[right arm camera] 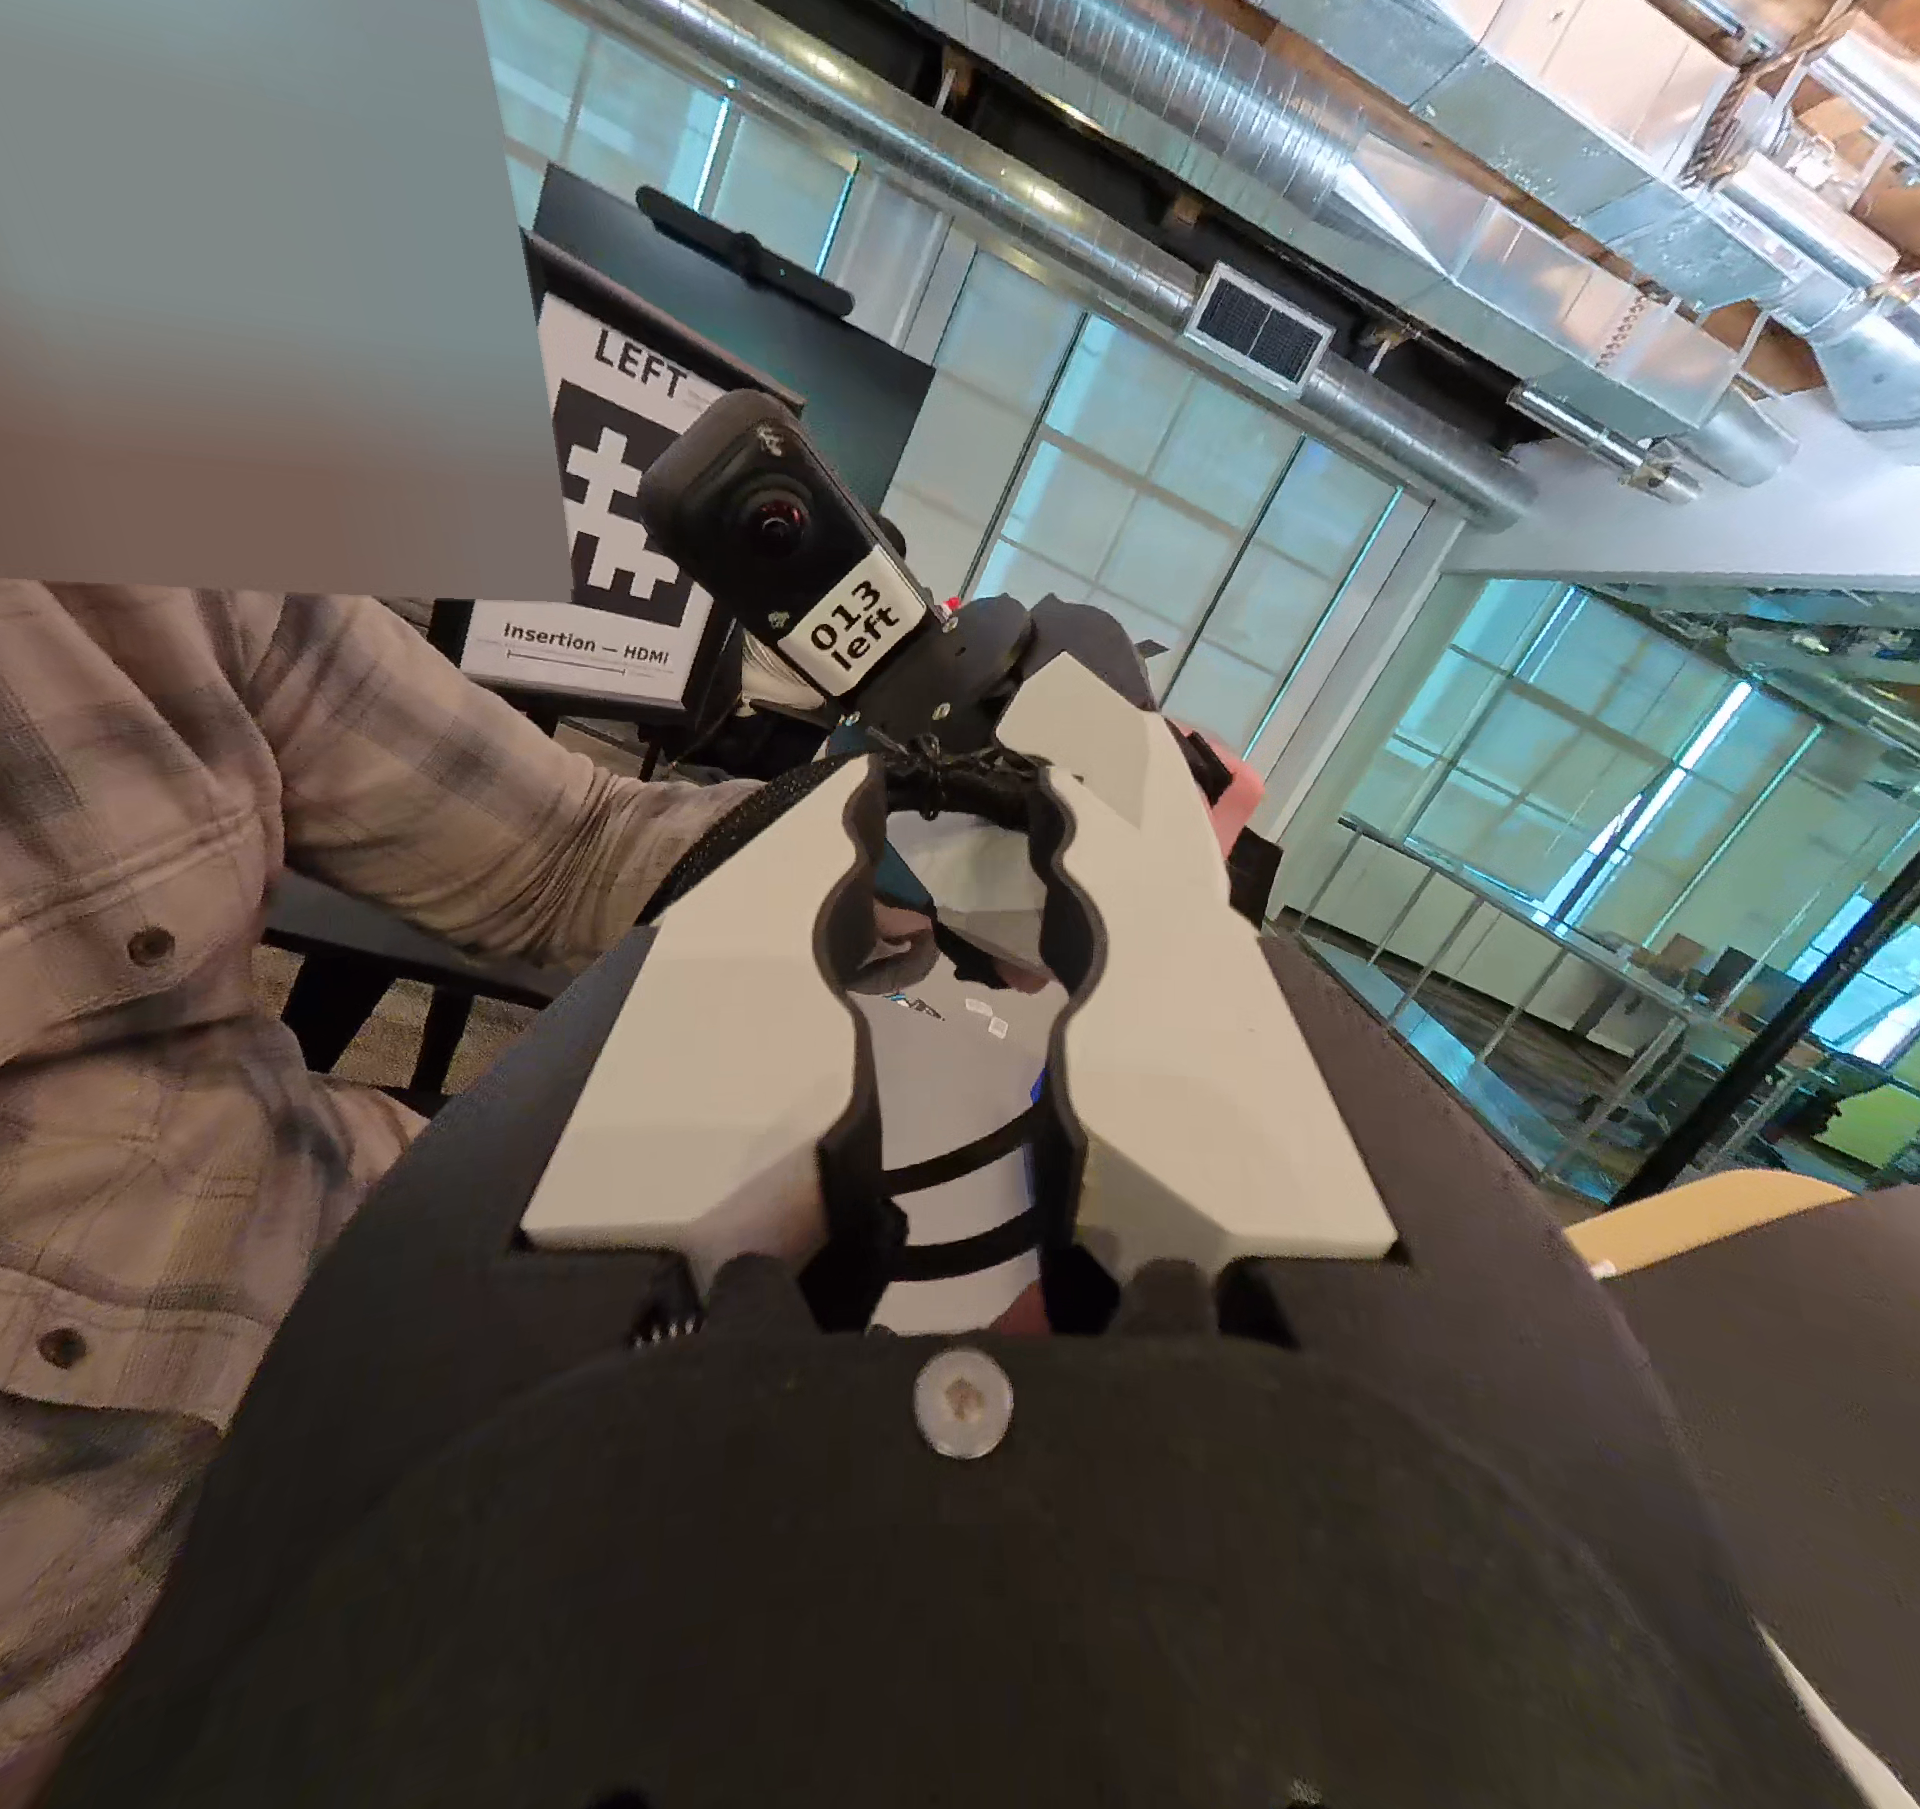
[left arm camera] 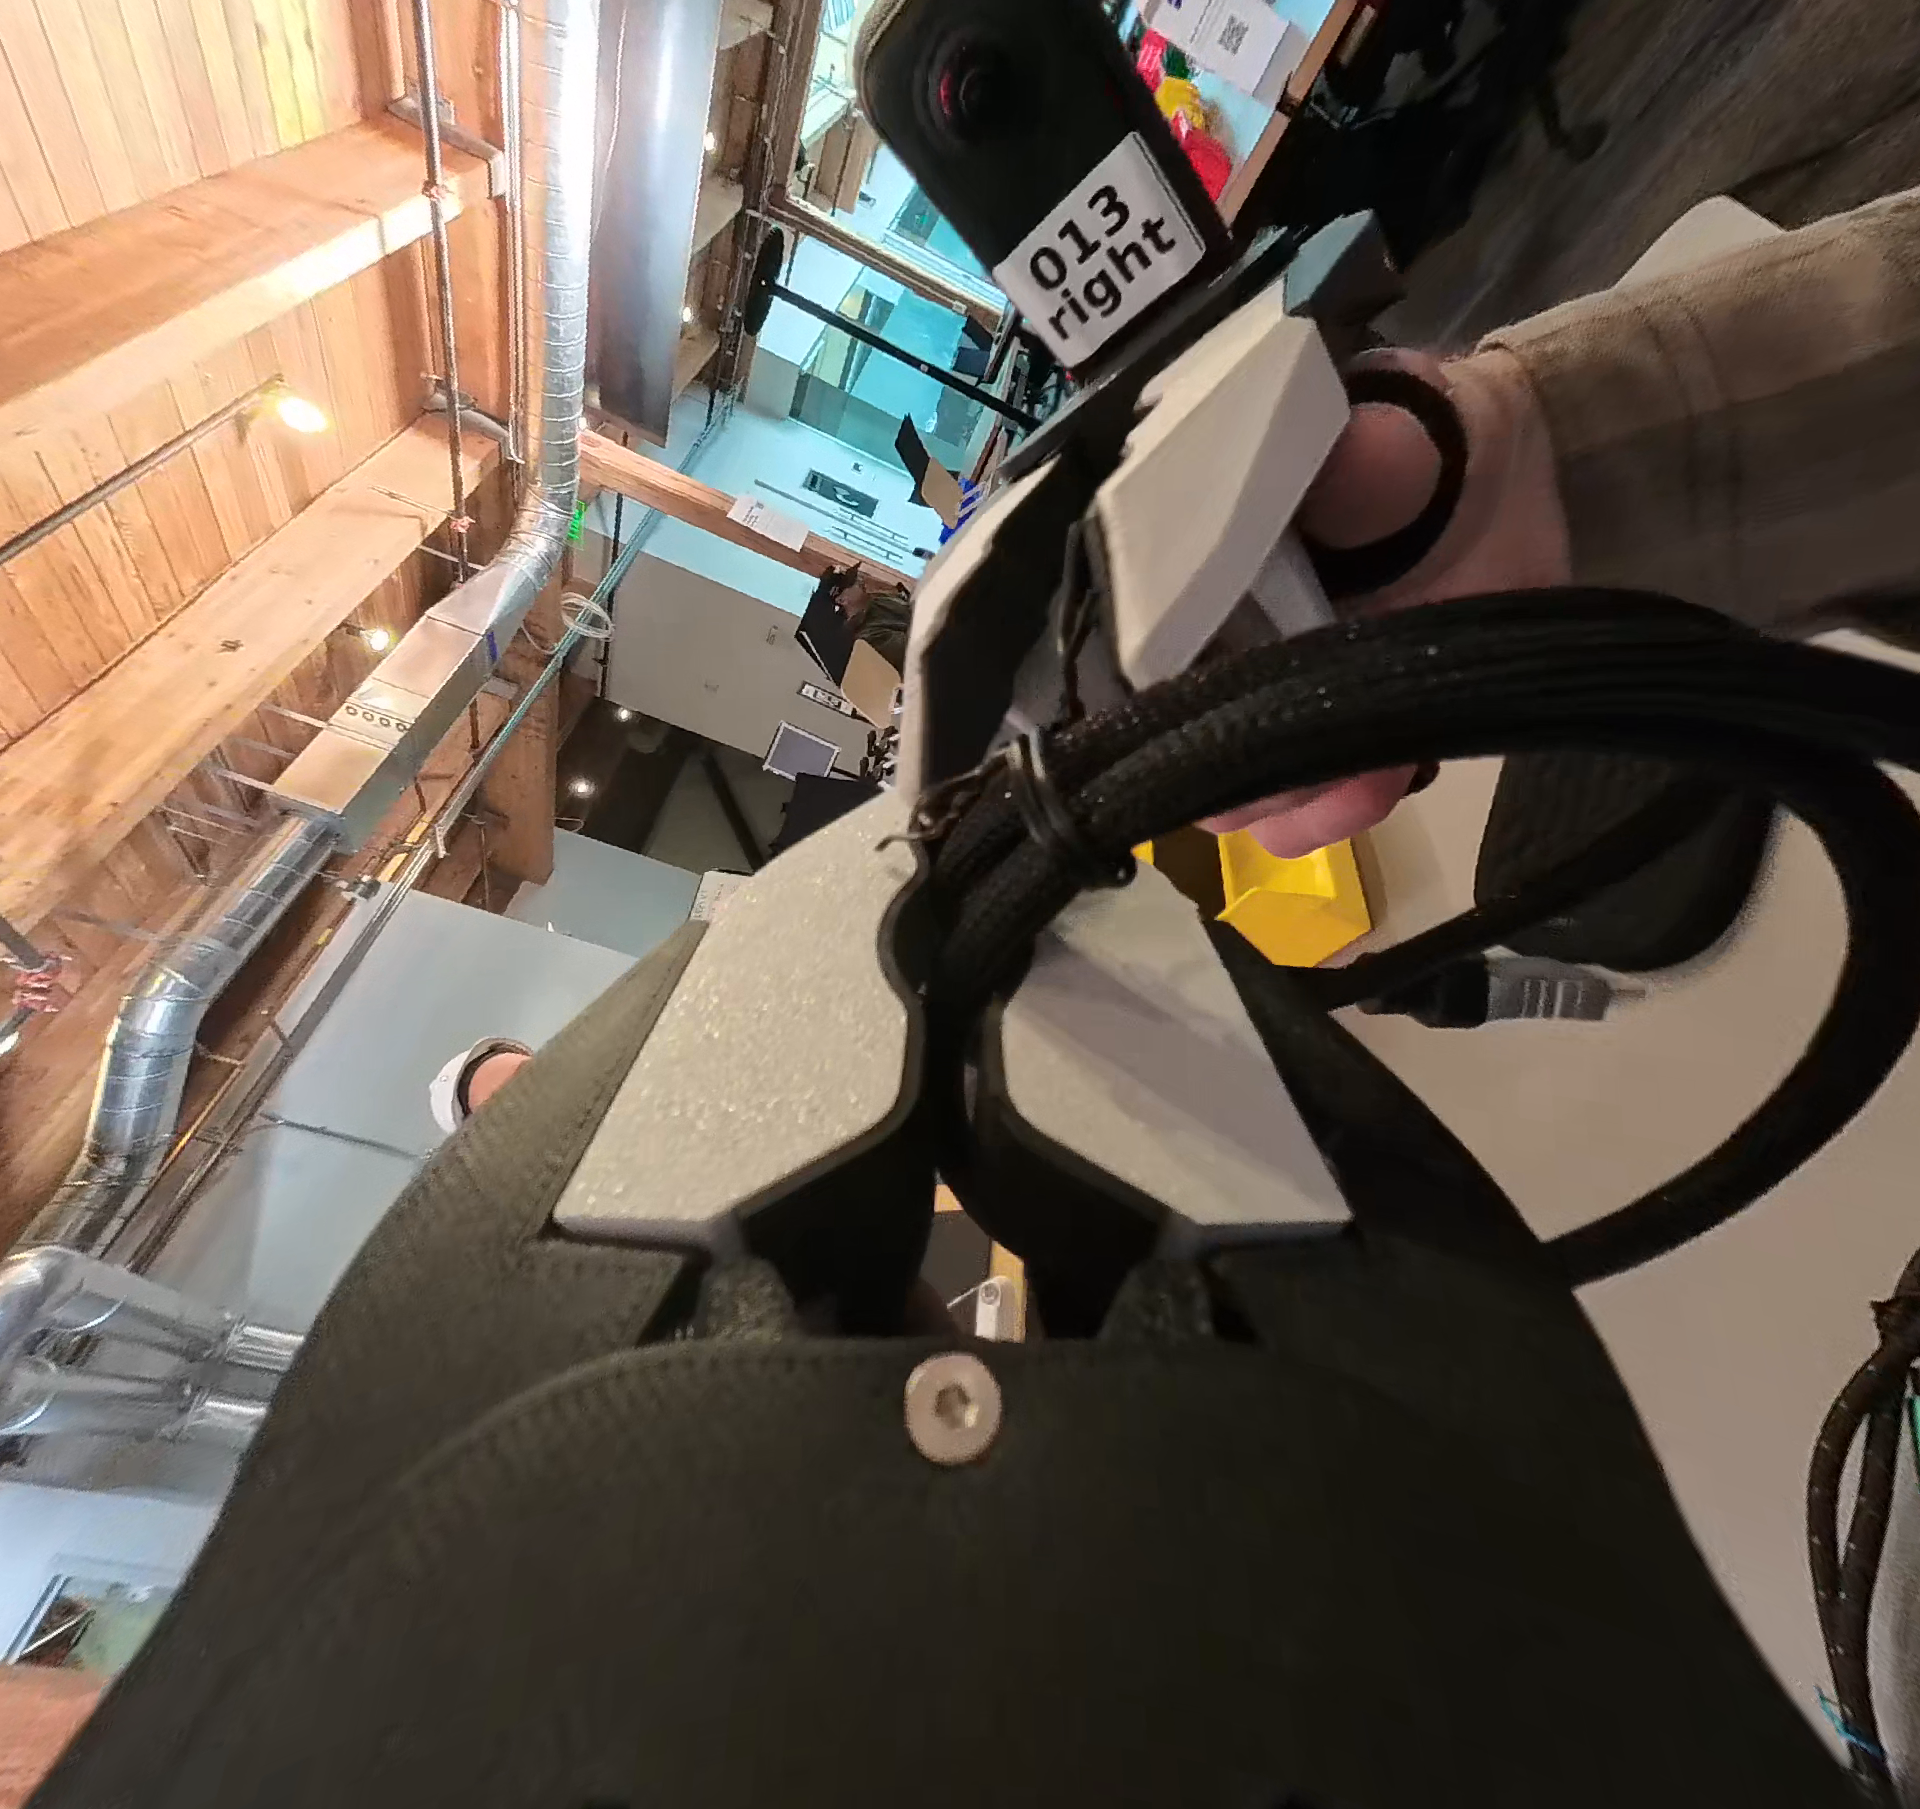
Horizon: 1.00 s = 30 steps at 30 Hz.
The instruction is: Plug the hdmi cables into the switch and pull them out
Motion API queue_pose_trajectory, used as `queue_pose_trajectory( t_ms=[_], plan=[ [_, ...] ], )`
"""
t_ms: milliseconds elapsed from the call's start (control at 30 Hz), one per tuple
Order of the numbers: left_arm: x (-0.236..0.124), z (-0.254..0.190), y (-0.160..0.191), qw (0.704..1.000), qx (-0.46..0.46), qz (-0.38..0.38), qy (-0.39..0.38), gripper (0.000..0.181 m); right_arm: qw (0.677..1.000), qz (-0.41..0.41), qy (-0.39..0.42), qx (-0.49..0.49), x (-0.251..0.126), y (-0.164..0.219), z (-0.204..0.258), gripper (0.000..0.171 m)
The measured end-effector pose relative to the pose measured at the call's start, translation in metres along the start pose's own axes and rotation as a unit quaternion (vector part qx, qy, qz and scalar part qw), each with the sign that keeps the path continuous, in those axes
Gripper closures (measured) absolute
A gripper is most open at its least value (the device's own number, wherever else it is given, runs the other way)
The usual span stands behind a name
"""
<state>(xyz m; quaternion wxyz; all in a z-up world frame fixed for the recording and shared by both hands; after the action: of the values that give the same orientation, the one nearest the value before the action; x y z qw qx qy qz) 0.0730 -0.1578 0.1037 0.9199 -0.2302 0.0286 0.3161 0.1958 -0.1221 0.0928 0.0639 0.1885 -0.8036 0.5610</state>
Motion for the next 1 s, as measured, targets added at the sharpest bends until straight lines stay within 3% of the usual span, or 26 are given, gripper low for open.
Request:
queue_pose_trajectory(
  t_ms=[233, 367, 633, 800, 1000],
  plan=[
    [0.005, -0.004, 0.003, 0.999, 0.034, 0.037, -0.009, 0.180, 1.000, 0.008, -0.021, 0.017, 0.007, 0.004, 0.004, 0.146],
    [0.005, -0.002, 0.004, 0.986, 0.107, 0.120, -0.052, 0.180, 1.000, 0.030, 0.003, -0.006, -0.004, -0.005, 0.001, 0.137],
    [0.013, 0.005, 0.003, 0.922, 0.250, 0.270, -0.122, 0.180, 0.991, 0.106, 0.083, 0.008, -0.004, -0.006, -0.010, 0.154],
    [0.020, 0.006, 0.008, 0.892, 0.289, 0.320, -0.137, 0.180, 0.979, 0.139, 0.146, -0.043, -0.004, -0.005, -0.014, 0.171],
    [0.022, 0.011, 0.008, 0.898, 0.260, 0.323, -0.149, 0.180, 0.970, 0.134, 0.162, -0.121, -0.006, -0.010, -0.010, 0.171]
  ],
)
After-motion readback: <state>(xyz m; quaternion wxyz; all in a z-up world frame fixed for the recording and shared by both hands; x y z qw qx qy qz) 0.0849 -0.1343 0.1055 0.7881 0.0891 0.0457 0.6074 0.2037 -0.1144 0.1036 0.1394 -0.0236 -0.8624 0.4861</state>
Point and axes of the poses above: each gripper's, where its closed fingertips meet, x out along the fingers, y out of its underside, z = x × y across the jaws, the point moved 9 cm from there along -x, back along the fingers, and after that the axes turned 12 degrees about y, right-handed, at the moved point
